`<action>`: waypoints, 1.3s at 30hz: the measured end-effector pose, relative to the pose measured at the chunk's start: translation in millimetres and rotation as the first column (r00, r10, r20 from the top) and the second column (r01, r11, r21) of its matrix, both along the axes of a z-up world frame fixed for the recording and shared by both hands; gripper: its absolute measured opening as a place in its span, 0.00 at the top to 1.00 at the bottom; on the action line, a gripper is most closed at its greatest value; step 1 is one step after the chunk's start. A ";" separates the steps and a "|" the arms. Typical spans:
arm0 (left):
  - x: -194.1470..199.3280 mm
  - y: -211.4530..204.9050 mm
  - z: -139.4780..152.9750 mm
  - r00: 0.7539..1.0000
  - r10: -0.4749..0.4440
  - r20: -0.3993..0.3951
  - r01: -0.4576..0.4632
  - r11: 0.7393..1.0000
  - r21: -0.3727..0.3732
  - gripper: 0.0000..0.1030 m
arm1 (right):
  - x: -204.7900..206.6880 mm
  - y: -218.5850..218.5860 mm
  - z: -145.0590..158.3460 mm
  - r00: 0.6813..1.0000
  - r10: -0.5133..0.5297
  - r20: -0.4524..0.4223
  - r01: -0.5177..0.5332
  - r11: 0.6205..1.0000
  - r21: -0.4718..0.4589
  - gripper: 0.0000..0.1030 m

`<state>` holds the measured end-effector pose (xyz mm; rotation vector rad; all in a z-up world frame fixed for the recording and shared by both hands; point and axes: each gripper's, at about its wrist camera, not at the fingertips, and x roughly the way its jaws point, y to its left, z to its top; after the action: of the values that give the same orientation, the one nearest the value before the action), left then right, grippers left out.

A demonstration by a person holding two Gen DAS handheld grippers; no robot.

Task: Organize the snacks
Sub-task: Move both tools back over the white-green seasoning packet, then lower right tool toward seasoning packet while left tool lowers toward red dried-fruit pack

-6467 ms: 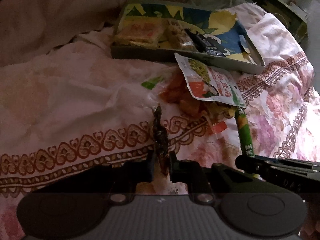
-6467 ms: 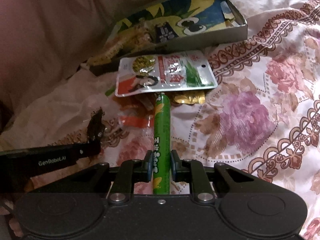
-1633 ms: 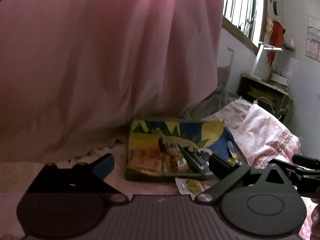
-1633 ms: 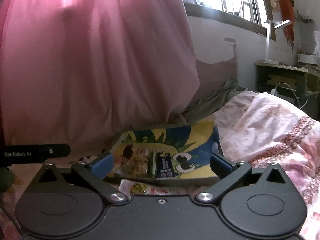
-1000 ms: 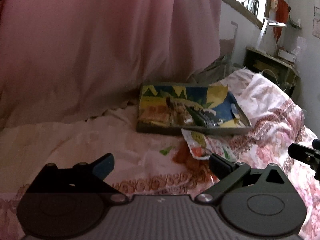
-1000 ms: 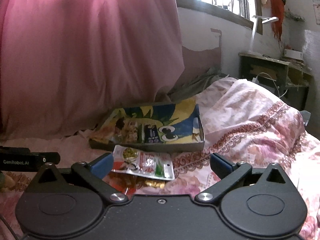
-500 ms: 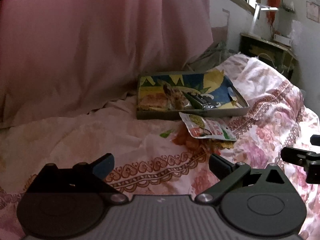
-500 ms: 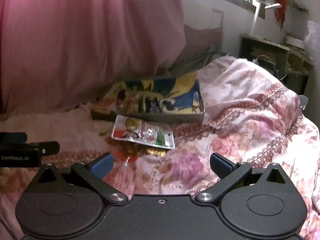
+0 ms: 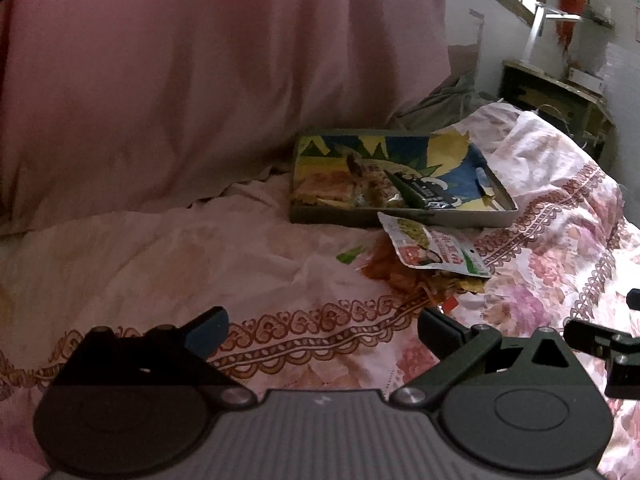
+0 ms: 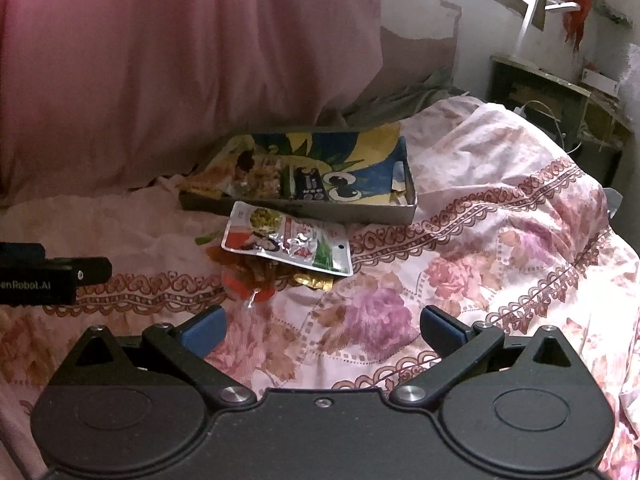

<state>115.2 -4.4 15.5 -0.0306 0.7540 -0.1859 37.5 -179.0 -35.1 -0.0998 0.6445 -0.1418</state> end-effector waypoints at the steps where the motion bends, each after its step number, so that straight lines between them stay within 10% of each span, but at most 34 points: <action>1: 1.3 0.5 -0.8 1.000 0.004 -0.005 -0.004 1.000 -0.002 0.00 | 0.6 0.5 -0.9 1.000 0.003 -0.004 -0.003 1.000 0.001 0.01; 39: 51.3 -11.0 -16.5 0.991 0.029 -0.132 -0.035 0.998 -0.047 0.00 | 41.7 -5.2 -14.6 0.995 0.038 -0.097 -0.028 0.995 0.100 0.01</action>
<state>166.5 -15.3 -1.0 -0.1025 0.8793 -0.1732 79.2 -184.2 -49.6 -0.0222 0.7472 -0.0732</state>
